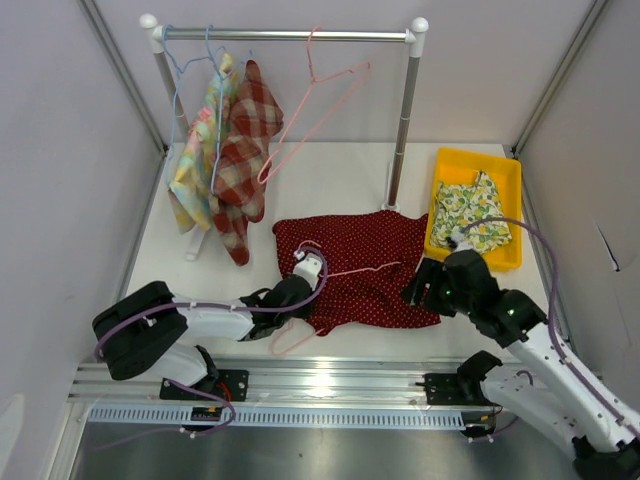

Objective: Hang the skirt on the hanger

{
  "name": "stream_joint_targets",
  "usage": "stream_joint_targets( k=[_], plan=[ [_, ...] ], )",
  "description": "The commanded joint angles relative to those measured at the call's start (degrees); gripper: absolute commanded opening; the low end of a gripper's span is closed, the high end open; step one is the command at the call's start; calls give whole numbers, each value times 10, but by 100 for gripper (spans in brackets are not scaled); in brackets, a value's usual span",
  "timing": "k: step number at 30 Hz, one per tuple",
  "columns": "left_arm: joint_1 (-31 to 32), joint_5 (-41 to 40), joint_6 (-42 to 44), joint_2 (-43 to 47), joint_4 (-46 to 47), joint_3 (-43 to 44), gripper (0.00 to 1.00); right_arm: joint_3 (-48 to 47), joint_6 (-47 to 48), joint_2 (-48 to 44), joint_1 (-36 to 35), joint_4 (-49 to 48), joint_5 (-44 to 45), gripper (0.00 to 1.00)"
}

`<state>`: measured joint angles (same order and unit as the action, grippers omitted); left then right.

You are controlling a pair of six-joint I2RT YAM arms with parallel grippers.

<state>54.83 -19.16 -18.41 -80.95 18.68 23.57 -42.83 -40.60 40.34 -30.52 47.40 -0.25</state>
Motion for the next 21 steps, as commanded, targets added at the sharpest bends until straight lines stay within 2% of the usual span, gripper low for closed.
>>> stream_joint_targets(
  k=[1, 2, 3, 7, 11, 14, 21],
  plan=[
    [-1, -8, -5, -15, -5, 24, 0, 12, -103, 39, -172, -62, 138, 67],
    [-1, -7, -6, -16, -3, 24, 0, 12, -137, 59, -217, -73, 167, 67],
    [-1, -4, -7, -14, -1, 21, 0, 7, -148, 80, -295, -83, 220, 70],
    [-1, 2, -9, -11, -2, 21, 0, -27, -143, 243, -382, -146, 270, 76],
    [-1, 7, -12, -4, 2, 16, 0, -57, -89, 338, -397, -201, 288, 82],
    [0, 10, -12, 2, 3, 10, 0, -67, -59, 360, -400, -244, 286, 84],
    [0, 18, -10, 7, 5, 10, 0, -73, -65, 397, -408, -311, 273, 80]
  ],
)
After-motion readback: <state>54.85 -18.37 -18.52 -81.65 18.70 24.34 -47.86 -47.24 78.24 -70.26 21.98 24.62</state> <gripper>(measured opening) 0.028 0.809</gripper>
